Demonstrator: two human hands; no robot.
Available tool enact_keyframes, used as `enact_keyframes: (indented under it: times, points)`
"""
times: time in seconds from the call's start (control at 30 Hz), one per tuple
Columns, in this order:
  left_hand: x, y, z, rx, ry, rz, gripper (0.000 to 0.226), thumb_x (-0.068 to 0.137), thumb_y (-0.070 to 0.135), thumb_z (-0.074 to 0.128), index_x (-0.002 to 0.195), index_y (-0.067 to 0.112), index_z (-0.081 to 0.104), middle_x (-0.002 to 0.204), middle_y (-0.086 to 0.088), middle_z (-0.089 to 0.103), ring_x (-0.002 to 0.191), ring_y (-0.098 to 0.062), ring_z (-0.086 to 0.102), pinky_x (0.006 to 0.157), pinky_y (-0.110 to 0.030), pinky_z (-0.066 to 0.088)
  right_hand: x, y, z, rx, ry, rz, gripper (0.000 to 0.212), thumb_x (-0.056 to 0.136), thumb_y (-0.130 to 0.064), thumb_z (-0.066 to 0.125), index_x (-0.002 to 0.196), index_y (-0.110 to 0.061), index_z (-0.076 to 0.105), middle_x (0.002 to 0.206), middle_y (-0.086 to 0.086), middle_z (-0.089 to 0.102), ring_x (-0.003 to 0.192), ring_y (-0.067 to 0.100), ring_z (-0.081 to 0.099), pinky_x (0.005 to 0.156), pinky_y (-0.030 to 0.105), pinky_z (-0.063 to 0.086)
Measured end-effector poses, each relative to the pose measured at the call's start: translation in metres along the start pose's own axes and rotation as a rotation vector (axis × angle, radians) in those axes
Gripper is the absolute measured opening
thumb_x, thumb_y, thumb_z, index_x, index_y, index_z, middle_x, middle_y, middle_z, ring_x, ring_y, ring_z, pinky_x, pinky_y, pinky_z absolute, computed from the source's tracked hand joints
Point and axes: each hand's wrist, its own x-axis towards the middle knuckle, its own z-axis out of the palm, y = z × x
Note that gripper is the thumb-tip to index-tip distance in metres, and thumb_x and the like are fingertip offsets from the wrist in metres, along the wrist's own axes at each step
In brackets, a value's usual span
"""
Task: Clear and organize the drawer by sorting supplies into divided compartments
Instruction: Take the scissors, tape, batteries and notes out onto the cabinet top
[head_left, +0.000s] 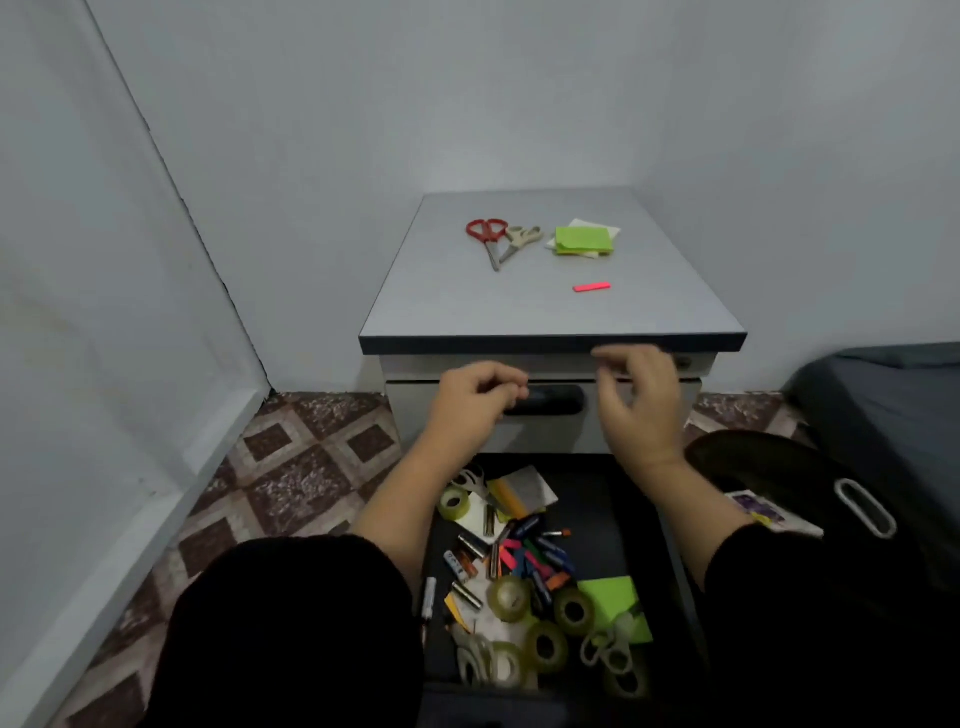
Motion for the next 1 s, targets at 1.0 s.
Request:
enact_keyframes:
  times: [1.0]
  points:
    - [-0.088, -0.160, 0.025, 1.152, -0.933, -0.521, 0.037, 0.089, 0.003, 0.061, 0.126, 0.000, 0.056, 0.129, -0.017, 0.057, 0.118, -0.031, 0.055, 0.092, -0.035, 0.046, -0.181, 0.084, 0.007, -0.660, -1.393, 0.392, 0.053, 0.099, -0.021, 0.033, 0.151, -0.023, 0.022, 0.153, 0.004, 0.028, 0.135, 0.029, 0.033, 0.107, 0.043, 0.035]
